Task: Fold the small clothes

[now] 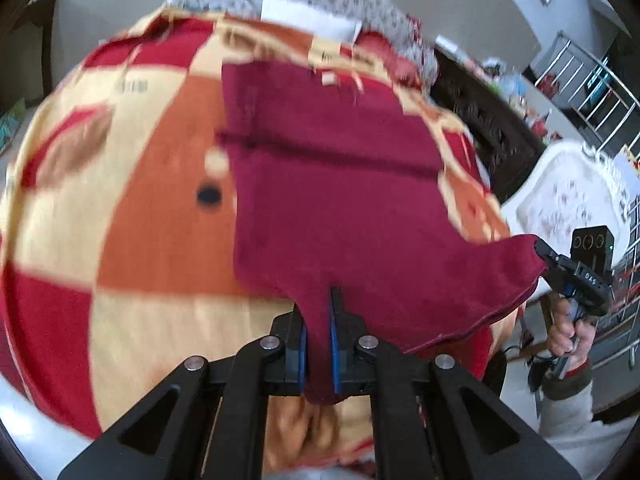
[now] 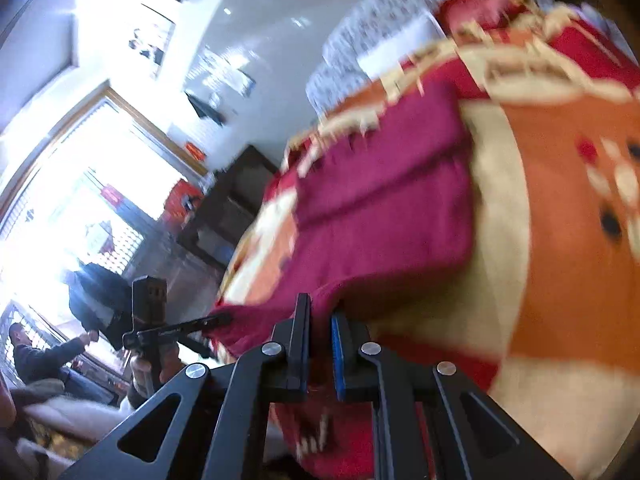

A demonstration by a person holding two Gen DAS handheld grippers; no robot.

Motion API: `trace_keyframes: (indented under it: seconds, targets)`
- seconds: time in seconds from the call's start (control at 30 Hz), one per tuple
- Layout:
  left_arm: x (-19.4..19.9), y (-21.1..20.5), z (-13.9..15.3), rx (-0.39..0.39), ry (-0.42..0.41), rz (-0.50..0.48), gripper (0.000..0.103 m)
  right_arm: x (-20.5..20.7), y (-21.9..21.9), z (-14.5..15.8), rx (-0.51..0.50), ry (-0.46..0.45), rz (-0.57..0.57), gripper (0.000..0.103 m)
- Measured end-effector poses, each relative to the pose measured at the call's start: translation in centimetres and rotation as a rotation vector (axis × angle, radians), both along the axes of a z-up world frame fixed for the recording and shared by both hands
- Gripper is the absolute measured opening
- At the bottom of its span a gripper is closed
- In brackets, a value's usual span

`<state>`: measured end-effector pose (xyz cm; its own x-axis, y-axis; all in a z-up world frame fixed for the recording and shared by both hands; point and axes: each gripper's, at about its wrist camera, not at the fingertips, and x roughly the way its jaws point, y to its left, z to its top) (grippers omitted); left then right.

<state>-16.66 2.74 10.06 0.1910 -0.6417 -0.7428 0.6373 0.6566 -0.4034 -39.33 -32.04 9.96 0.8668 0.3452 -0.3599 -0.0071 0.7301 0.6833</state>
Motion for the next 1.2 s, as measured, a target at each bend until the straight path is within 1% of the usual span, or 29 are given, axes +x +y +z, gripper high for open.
trace_keyframes:
  seconds: [0.1, 0.17, 0.23, 0.3, 0.4, 0.47, 0.53, 0.6, 0.67, 0.7, 0.73, 0.77, 0.8, 0.83, 0.87, 0.9, 0.93, 0.97, 1.0, 1.03, 1.07, 1.13, 1.2]
  targets:
    - [2.9, -2.4, 2.8, -0.019, -0.087, 0.011, 0.008, 3.6, -1.7, 1.9, -0.027, -0.042, -0.023, 0.010]
    - [5.4, -4.2, 4.2, -0.037, -0.122, 0.016, 0.008, 6.2, -3.2, 3.0, -0.045, -0.053, -0.044, 0.010]
    - [8.7, -6.3, 5.2, -0.045, -0.137, 0.030, 0.008, 9.2, -5.2, 3.8, -0.053, -0.047, -0.079, 0.010]
    - [12.0, -8.4, 5.4, -0.044, -0.138, 0.057, 0.008, 12.3, -7.1, 3.9, -0.048, -0.035, -0.109, 0.010]
    - [17.6, -12.3, 4.5, 0.001, -0.149, 0.108, 0.008, 16.6, -9.6, 3.4, -0.055, -0.004, -0.148, 0.010]
    - [20.7, -14.1, 2.8, 0.029, -0.114, 0.134, 0.008, 19.4, -11.3, 2.5, -0.058, 0.044, -0.186, 0.010]
    - [23.3, -15.5, 1.0, 0.057, -0.072, 0.157, 0.008, 22.5, -13.3, 0.5, -0.015, 0.090, -0.213, 0.012]
    - [25.2, -16.5, -0.4, 0.079, -0.051, 0.170, 0.009, 24.7, -15.3, -1.1, -0.003, 0.141, -0.252, 0.013]
    - [25.7, -16.6, -0.7, 0.080, -0.035, 0.169, 0.012, 25.8, -16.3, -1.7, 0.005, 0.169, -0.247, 0.028]
    - [25.9, -16.5, -0.6, 0.071, -0.018, 0.166, 0.012, 25.6, -16.6, -1.6, 0.012, 0.172, -0.251, 0.030]
    - [26.0, -16.3, -0.3, 0.052, 0.000, 0.162, 0.013, 25.1, -16.7, -1.2, 0.025, 0.152, -0.252, 0.034]
    - [26.0, -16.0, 0.2, 0.029, 0.000, 0.160, 0.017, 24.5, -16.7, -0.9, 0.029, 0.133, -0.260, 0.047]
    - [25.8, -15.8, 0.6, 0.022, -0.012, 0.161, 0.022, 23.3, -16.9, -0.3, 0.028, 0.107, -0.295, 0.057]
    - [25.6, -15.7, 1.1, 0.020, -0.030, 0.162, 0.024, 22.3, -17.2, 0.1, 0.030, 0.090, -0.324, 0.069]
    - [25.4, -15.4, 1.5, 0.024, -0.055, 0.181, 0.038, 21.9, -17.2, 0.5, 0.029, 0.080, -0.330, 0.069]
    - [25.1, -15.1, 2.0, 0.037, -0.104, 0.223, 0.060, 21.3, -17.1, 1.1, 0.018, 0.067, -0.320, 0.069]
    - [24.9, -14.9, 2.6, 0.044, -0.156, 0.254, 0.066, 20.9, -16.6, 1.6, -0.011, 0.058, -0.308, 0.067]
    - [24.3, -14.4, 3.6, 0.035, -0.230, 0.280, 0.070, 20.8, -15.8, 2.2, -0.053, 0.050, -0.298, 0.059]
    - [23.9, -14.2, 4.2, 0.028, -0.267, 0.285, 0.073, 21.0, -15.0, 2.7, -0.095, 0.046, -0.286, 0.052]
    - [23.5, -14.0, 4.8, 0.028, -0.300, 0.289, 0.075, 21.3, -14.1, 2.9, -0.130, 0.047, -0.269, 0.040]
    - [23.2, -14.1, 5.1, 0.034, -0.313, 0.283, 0.076, 21.9, -13.1, 3.1, -0.166, 0.048, -0.242, 0.033]
    - [22.6, -15.0, 5.2, 0.058, -0.326, 0.226, 0.076, 23.6, -11.4, 2.9, -0.234, 0.081, -0.201, 0.032]
    - [22.1, -16.5, 4.4, 0.104, -0.361, 0.188, 0.077, 26.1, -10.0, 2.2, -0.327, 0.129, -0.195, 0.032]
